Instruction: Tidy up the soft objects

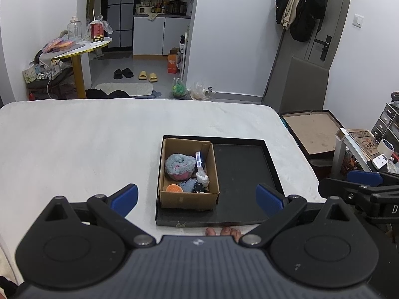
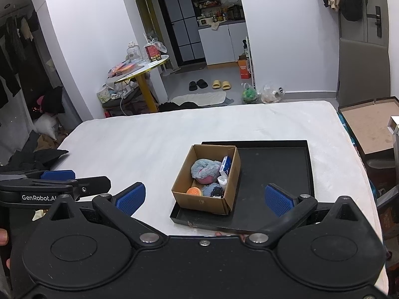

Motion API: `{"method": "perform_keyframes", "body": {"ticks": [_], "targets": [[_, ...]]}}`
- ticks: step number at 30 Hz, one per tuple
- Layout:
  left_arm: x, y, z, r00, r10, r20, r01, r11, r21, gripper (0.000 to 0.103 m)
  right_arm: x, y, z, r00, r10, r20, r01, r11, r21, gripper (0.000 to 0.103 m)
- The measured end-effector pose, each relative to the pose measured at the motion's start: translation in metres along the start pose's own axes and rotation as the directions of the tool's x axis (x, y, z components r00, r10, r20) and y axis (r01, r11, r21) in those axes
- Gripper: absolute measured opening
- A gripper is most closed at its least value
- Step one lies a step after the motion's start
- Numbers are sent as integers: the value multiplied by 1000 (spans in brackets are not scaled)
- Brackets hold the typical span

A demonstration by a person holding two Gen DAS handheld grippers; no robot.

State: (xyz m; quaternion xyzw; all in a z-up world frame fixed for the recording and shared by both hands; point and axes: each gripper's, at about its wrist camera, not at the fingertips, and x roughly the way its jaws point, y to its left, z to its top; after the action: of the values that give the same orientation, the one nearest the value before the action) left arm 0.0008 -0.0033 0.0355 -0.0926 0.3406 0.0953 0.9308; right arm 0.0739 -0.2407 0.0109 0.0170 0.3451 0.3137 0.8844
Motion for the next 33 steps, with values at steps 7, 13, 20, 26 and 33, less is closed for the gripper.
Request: {"method": "perform_keyframes", "body": {"ticks": [7, 13, 20, 26, 33], "targets": [[-3, -4, 2, 1000, 13, 8, -13, 1000, 8, 100, -1, 1, 0, 1000, -5, 1, 5, 1000, 0, 103], [-2, -6, 2, 1000, 9, 8, -9, 1000, 7, 100, -1, 1, -1, 1000, -4, 4, 4, 1000, 6, 103], [-3, -7, 2, 1000, 13, 8, -13, 1000, 5, 100, -4, 2, -2, 1000, -2, 8, 2, 1000, 12, 103], [-3, -9, 2, 1000, 16, 10, -16, 1000, 1, 100, -5, 3, -3, 1000, -7, 13, 7, 1000, 18, 103], [-3, -8, 2, 1000, 11, 11, -11, 1000, -6, 100, -6, 3, -4, 1000, -9, 16, 9, 1000, 19, 103]]}}
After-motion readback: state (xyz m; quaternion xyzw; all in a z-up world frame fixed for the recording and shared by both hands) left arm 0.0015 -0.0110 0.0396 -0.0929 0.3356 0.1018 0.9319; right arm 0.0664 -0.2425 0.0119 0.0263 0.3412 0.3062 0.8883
